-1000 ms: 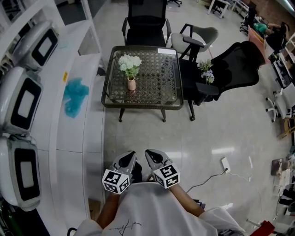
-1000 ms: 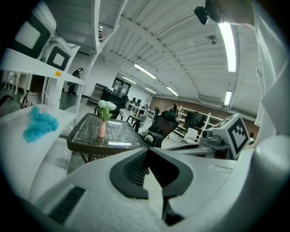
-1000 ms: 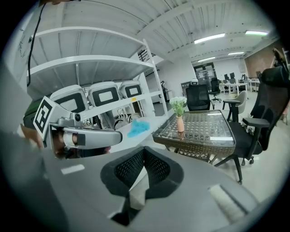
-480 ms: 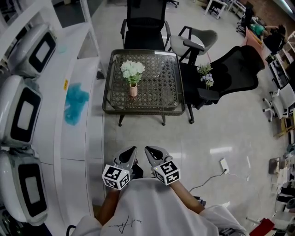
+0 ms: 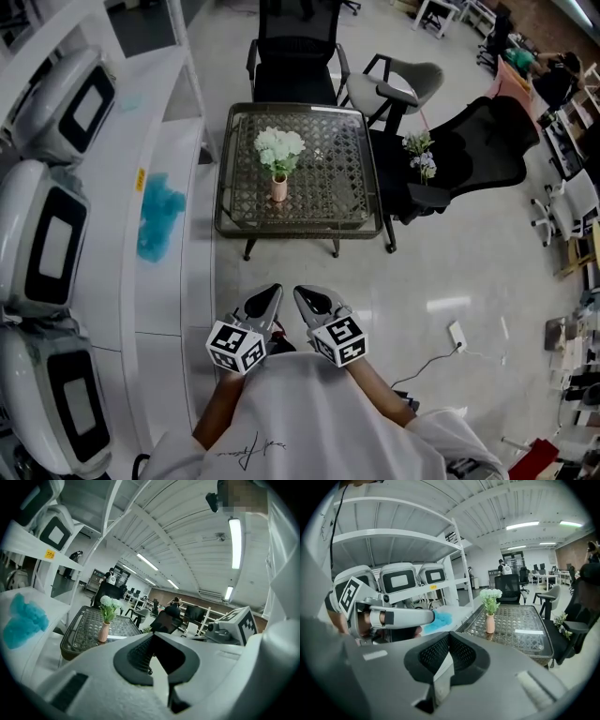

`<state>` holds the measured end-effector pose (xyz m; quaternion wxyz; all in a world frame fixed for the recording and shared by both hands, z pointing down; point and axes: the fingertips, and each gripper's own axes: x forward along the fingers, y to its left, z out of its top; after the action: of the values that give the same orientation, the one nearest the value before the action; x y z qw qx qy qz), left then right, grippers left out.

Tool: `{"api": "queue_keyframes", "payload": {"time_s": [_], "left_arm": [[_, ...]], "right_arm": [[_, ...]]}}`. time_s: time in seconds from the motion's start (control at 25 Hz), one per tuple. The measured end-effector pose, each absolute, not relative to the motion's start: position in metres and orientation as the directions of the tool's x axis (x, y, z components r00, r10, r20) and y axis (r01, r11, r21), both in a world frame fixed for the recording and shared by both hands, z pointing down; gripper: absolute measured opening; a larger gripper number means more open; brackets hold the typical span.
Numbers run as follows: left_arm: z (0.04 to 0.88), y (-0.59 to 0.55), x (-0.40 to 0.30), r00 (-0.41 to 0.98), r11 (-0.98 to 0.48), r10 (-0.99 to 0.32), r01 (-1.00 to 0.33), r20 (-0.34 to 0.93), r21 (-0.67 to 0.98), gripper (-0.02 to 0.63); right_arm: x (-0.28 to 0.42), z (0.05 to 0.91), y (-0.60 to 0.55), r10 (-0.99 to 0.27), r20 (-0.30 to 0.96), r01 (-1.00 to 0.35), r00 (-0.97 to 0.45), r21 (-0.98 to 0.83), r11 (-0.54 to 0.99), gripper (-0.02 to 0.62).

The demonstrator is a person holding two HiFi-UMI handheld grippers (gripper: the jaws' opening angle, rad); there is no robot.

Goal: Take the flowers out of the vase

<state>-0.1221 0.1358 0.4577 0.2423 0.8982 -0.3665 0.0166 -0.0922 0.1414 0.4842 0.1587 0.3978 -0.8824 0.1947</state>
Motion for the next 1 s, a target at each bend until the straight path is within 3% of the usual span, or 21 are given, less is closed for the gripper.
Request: {"api": "queue_keyframes", "payload": {"time_s": [1.0], "left_arm": [[0.445,0.108,-0.160,0.694,-0.589,-0.707,-0.684,0.136,0.430,-0.005]], "right_arm": [[-0.123,0.466,0.111,-0.645,0.438,-0.755,-0.626,-0.135,0.641,0.008]]}}
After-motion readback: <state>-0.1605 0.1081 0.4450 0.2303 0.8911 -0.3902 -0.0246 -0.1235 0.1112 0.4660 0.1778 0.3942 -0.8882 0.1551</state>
